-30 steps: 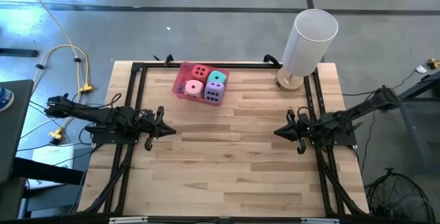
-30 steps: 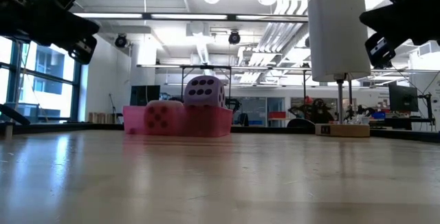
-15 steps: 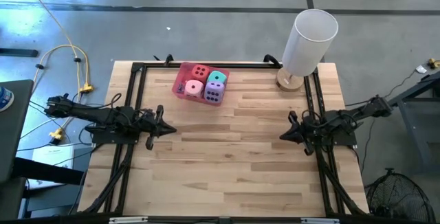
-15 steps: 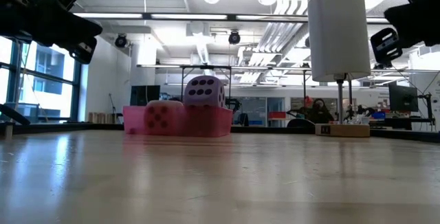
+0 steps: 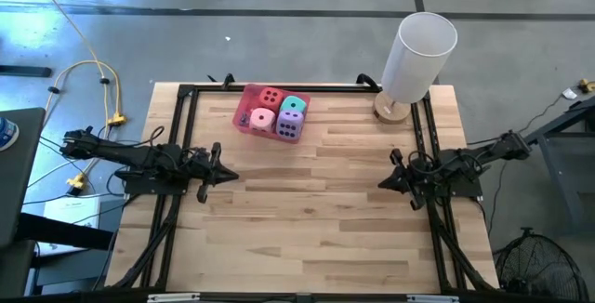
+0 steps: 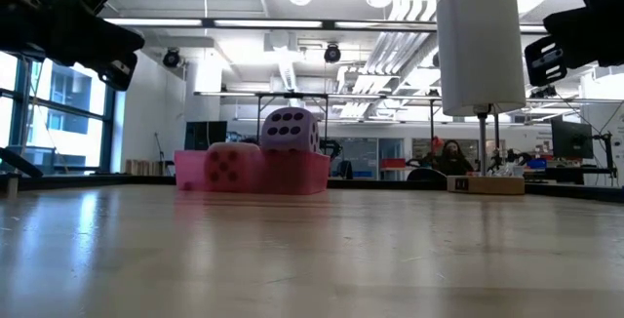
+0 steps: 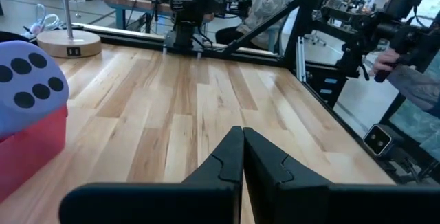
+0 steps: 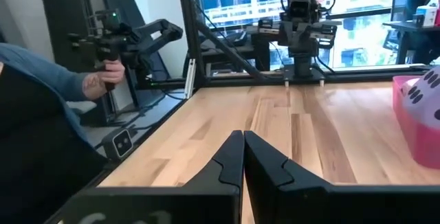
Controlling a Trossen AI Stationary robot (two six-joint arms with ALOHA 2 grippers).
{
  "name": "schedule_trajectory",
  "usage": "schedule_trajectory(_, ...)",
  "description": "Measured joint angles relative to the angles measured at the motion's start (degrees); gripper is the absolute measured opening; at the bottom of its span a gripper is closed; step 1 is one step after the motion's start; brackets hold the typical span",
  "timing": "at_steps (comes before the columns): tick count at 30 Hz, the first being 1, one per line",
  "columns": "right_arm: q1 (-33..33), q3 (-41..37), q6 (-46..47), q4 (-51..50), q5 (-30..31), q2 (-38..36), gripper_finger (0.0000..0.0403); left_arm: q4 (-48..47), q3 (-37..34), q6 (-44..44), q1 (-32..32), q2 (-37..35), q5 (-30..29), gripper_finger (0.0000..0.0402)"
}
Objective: Pick & Place Dice
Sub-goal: Return to Home Position
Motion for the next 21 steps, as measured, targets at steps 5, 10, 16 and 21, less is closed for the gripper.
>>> schedule_trajectory(5,-0.3,0.0,0.1,0.1,-0.2,0.3,0.0001,0.1,-0.9,1.6,0.0,0.0,1.9,0.0)
schedule_trajectory(10,-0.2,0.0,0.2,0.3,-0.1,0.3,0.0001,1.3,-2.9,2.2,0.0,0.0,5.5,0.0)
schedule_trajectory(16,-0.2,0.0,0.2,0.4,0.0,0.3,0.0001,4.0,-4.0,2.9,0.0,0.0,5.5,0.0)
schedule_trajectory(21,-0.2,0.0,0.2,0.4,0.0,0.3,0.0001,4.7,-4.1,5.1,0.0,0.0,5.5,0.0)
